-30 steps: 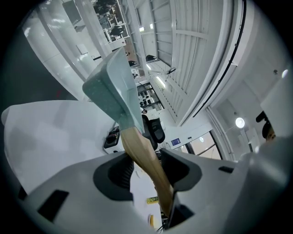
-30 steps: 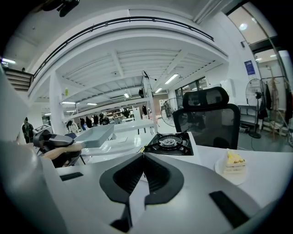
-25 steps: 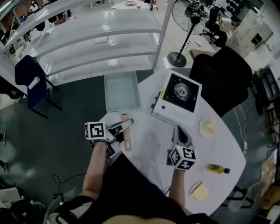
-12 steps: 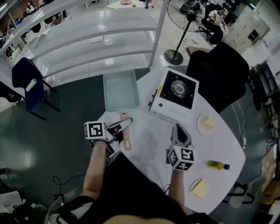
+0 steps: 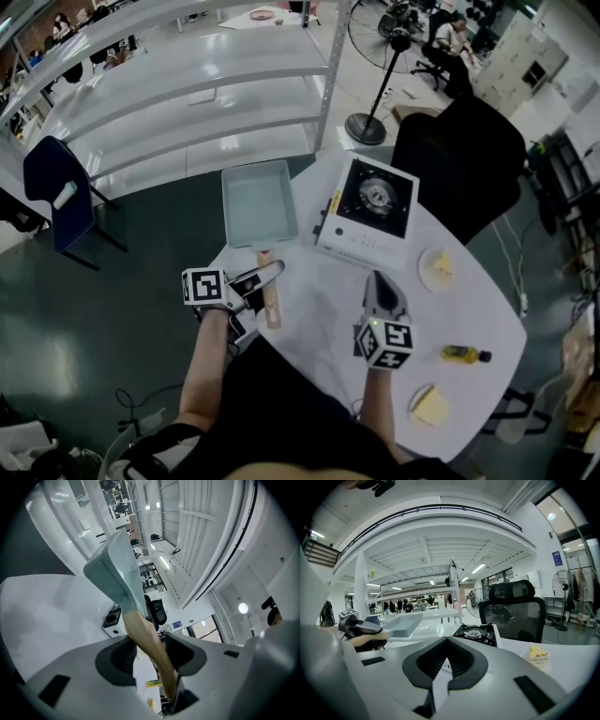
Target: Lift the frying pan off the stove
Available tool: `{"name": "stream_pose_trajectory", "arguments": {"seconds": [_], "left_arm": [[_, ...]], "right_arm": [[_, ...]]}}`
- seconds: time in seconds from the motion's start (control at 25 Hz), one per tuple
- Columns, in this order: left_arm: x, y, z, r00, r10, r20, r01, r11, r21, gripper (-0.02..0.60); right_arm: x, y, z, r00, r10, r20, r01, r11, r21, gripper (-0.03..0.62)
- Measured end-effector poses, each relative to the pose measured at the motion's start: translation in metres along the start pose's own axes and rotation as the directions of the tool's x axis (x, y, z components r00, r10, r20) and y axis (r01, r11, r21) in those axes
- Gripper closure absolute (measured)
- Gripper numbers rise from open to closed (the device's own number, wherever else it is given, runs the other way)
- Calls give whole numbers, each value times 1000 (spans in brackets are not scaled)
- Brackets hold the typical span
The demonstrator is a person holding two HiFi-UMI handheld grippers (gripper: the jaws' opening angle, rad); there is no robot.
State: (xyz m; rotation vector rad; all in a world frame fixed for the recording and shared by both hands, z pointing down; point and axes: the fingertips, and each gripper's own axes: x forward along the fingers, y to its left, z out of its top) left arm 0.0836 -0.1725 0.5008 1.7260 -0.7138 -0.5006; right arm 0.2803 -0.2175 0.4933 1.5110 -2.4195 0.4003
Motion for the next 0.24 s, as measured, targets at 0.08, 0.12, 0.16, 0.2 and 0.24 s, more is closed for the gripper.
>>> {"name": "stream_pose_trajectory", "arguments": {"seconds": [0.08, 0.12, 0.16, 0.2, 0.24], "left_arm": [[1, -1, 2, 1000, -3, -1, 3, 1000, 10, 394], [1, -3, 2, 1000, -8, 0, 8, 1000, 4, 394], [2, -6, 2, 1000, -14, 2, 14, 1000, -7, 394], [3, -8, 2, 1000, -20, 3, 20, 1000, -16, 394], [3, -10, 3, 1000, -25, 4, 25, 999, -25, 394]], "right_arm": [[-1, -1, 2, 1000, -3, 3, 3, 1000, -1, 589], [-1, -1, 2, 1000, -4, 4, 4, 1000, -1, 589], [-1, -1, 3, 1000, -6, 4, 6, 1000, 0, 589], [-1, -2, 3, 1000, -8, 4, 8, 1000, 1, 589], [-1, -3, 3, 1000, -10, 4, 10, 1000, 2, 589]]}}
